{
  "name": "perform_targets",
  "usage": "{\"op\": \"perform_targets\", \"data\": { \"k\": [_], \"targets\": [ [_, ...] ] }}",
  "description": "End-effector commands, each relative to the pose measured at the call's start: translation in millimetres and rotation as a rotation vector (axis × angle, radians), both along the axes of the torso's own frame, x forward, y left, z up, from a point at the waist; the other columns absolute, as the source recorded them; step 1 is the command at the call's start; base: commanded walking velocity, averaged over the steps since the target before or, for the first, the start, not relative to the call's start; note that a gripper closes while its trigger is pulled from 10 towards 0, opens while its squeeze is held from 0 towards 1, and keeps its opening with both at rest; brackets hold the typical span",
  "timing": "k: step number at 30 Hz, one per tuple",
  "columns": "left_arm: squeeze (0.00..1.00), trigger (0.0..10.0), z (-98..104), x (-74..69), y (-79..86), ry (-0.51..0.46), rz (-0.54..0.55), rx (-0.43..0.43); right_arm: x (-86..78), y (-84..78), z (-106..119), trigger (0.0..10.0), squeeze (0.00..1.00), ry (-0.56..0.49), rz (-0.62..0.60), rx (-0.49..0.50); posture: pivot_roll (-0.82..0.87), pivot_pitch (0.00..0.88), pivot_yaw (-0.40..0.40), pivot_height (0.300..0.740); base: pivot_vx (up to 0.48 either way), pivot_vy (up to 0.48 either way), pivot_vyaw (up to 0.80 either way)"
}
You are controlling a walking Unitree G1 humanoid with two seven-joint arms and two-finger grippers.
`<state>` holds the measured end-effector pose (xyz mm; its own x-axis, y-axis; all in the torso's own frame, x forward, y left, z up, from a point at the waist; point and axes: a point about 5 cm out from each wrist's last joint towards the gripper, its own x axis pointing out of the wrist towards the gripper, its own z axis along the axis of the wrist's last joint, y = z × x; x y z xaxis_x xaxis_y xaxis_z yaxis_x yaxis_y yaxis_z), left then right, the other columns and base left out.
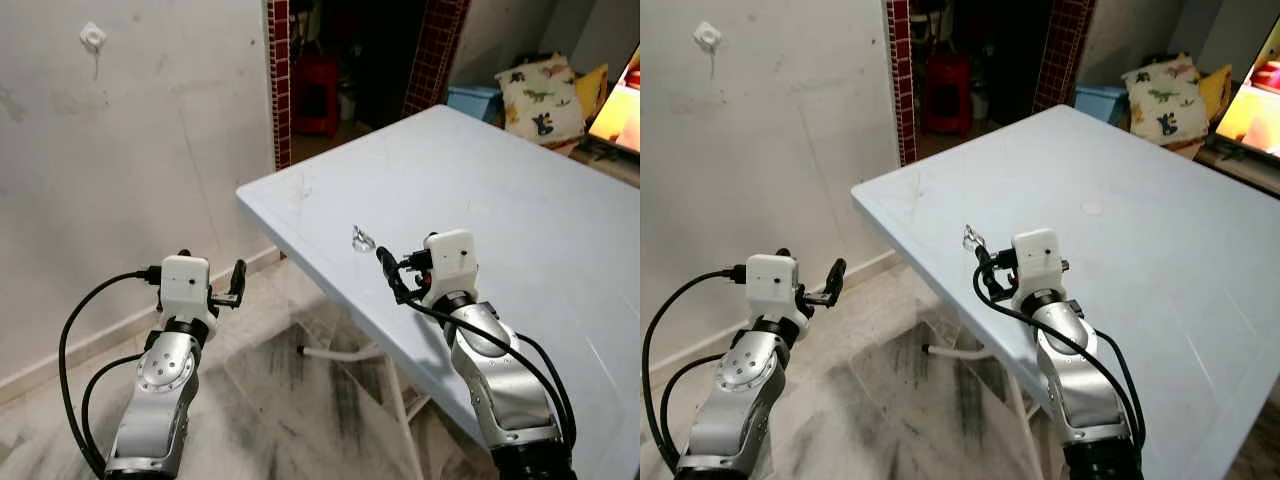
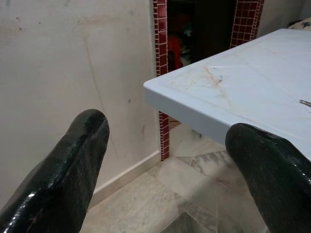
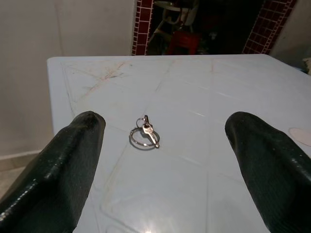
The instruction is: Hang keys on a hook
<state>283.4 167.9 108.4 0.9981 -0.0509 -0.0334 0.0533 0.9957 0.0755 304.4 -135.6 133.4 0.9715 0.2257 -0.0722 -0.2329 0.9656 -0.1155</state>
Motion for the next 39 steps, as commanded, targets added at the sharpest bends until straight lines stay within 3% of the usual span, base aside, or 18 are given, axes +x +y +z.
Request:
{"op": "perform_targets", "data": {
  "k": [1, 21, 28, 34, 39],
  "targets": [
    [0.0, 10.0, 2.4, 0.4, -0.8, -0.007, -0.013, -0.006, 0.1, -1.5, 0.8, 10.0, 0.0, -0.003, -0.011, 0.003, -0.02, 0.0, -0.019, 0.74, 0.307, 0.0, 0.0],
    [0.0, 10.0, 1.5, 1.0, -4.0, 0.0, -0.029, -0.019, -0.3, -0.7, -0.2, 10.0, 0.0, 0.003, -0.006, 0.003, -0.02, 0.0, -0.019, 0.74, 0.316, 0.0, 0.0],
    [0.0, 10.0, 1.2, 0.8, -3.1, 0.008, 0.0, -0.013, -0.9, 0.5, -1.5, 10.0, 0.0, 0.012, 0.003, 0.006, -0.01, 0.0, -0.019, 0.74, 0.0, 0.0, 0.0],
    [0.0, 10.0, 0.4, -2.8, 4.2, 0.018, 0.058, 0.026, -3.7, 20.2, -9.3, 10.0, 0.0, 0.093, 0.124, 0.013, 0.01, 0.0, -0.013, 0.74, 0.0, 0.0, 0.0],
    [0.0, 10.0, -6.9, -15.6, -1.0, 0.078, -0.048, -0.015, 4.6, 35.0, -17.6, 10.0, 0.0, 0.131, 0.133, -0.01, 0.04, 0.0, 0.006, 0.74, 0.0, 0.0, 0.0]
  ]
}}
